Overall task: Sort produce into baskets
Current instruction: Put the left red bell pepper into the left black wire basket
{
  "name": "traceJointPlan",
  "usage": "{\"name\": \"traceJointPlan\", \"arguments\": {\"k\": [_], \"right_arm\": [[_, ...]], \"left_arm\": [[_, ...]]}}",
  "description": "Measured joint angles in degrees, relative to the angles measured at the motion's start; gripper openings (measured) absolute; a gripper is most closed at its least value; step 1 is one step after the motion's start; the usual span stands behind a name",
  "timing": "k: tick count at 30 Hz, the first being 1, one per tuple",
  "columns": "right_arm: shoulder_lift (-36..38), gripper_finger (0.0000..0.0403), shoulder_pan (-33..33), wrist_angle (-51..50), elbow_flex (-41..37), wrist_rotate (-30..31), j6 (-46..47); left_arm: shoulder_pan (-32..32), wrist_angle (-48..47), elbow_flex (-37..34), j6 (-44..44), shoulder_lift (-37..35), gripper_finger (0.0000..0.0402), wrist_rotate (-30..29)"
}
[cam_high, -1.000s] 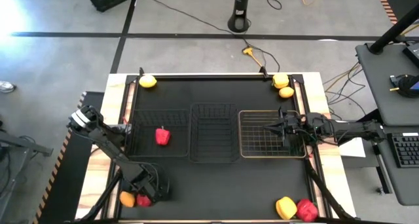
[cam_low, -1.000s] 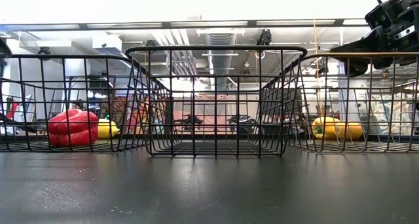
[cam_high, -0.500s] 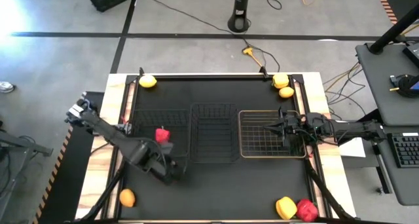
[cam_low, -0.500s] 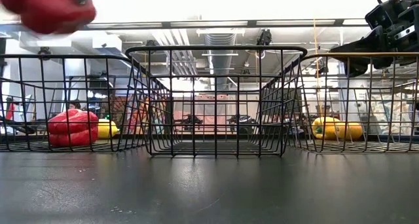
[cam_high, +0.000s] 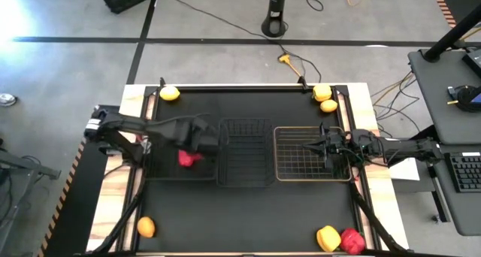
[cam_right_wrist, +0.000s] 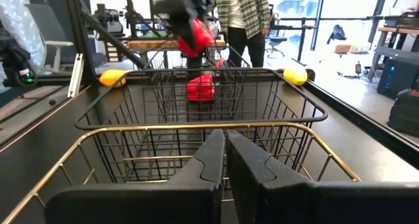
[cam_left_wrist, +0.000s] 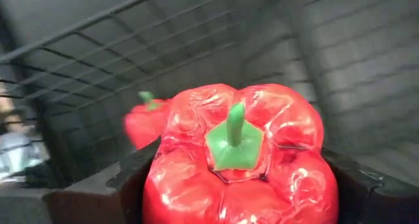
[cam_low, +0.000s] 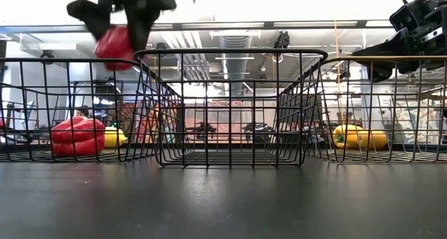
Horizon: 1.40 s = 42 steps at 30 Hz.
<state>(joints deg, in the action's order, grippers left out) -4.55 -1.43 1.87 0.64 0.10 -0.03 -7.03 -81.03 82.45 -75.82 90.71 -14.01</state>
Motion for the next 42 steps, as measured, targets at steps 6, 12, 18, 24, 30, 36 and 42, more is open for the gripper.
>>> {"name": "traceJointPlan", "arguments": {"k": [6,12,18,24,30,36,42], "right_arm": [[-0.01,0.0011,0.02,-0.13,0.00,-0.01,0.02],[-0.01,0.0011,0.00,-0.11,0.00,-0.01,0.01],[-0.01,0.0011,0.02,-0.11,0.00,-0.01,0.02],[-0.01,0.0011,0.00,-0.11,0.02,-0.01,0.02],[-0.01,0.0011,0.00,-0.11,0.01,-0.01,0.02],[-0.01,0.0011,0.00,-0.13,0.00,-0.01,0.02],[-0.01,0.0011,0.00,-0.11,0.02,-0.01,0.02]], "left_arm": [[4.73,4.04,-8.53,3.69,-0.30,0.0282,2.69],[4.46,14.36,-14.82,2.39,-0.45,0.0282,3.05],[4.02,22.82,-20.28,1.28,-0.51,0.0282,3.05],[4.02,23.47,-23.18,0.12,-0.65,0.0282,2.77],[4.02,23.40,-23.47,-0.23,-0.71,0.0299,2.81],[4.02,23.07,-23.21,-0.14,-0.64,0.0327,2.92],[4.03,22.61,-23.23,2.37,-1.48,0.0338,6.35]]}}
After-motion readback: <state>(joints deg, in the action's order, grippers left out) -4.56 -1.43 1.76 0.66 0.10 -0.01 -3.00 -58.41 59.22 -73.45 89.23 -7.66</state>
